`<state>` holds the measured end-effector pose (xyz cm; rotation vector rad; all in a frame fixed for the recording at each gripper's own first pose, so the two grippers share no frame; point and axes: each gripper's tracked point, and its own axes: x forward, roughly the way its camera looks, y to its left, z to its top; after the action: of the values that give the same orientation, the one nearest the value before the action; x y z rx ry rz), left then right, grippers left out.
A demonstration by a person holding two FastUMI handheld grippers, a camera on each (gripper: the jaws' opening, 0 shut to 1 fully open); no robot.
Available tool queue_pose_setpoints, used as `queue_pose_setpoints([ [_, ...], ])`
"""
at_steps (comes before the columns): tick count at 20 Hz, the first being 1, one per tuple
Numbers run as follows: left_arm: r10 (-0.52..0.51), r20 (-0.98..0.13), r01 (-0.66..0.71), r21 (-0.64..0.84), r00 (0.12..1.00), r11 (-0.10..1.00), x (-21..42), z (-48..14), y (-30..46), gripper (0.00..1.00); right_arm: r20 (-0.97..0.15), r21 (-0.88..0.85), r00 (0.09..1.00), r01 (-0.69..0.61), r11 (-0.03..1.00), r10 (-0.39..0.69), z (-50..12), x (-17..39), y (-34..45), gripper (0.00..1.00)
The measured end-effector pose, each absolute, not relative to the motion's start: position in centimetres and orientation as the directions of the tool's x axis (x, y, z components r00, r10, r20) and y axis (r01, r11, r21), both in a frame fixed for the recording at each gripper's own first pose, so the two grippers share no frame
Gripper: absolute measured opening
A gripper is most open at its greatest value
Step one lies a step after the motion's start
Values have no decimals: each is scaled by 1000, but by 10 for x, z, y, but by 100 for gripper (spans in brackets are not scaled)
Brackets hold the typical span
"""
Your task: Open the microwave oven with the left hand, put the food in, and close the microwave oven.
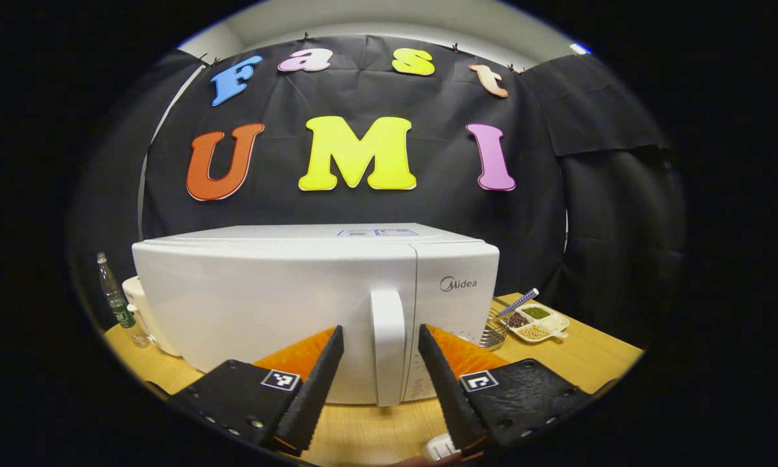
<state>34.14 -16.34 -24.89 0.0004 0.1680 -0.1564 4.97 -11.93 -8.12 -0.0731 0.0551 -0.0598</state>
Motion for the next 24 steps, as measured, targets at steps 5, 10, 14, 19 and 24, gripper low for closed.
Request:
queue_pose_setpoints([
  [5,-160,-210,167,19,965,986,349,-262,-167,27,-91,-58,994,52,997,-57,-93,54,-121,92],
  [10,-187,-255,173,-74,949,982,344,-266,-165,17,-98,-64,993,62,996,-68,-94,49,-124,92],
  [14,-156,-262,149,-44,953,988,343,-268,-164,7,-97,-72,992,74,995,-81,-92,44,-130,92],
  [19,-161,-258,153,-50,953,987,331,-266,-162,7,-107,-71,991,79,994,-86,-96,40,-134,100],
  [24,-227,-241,221,-53,944,974,293,-264,-155,6,-123,-48,990,69,996,-75,-100,37,-125,100],
])
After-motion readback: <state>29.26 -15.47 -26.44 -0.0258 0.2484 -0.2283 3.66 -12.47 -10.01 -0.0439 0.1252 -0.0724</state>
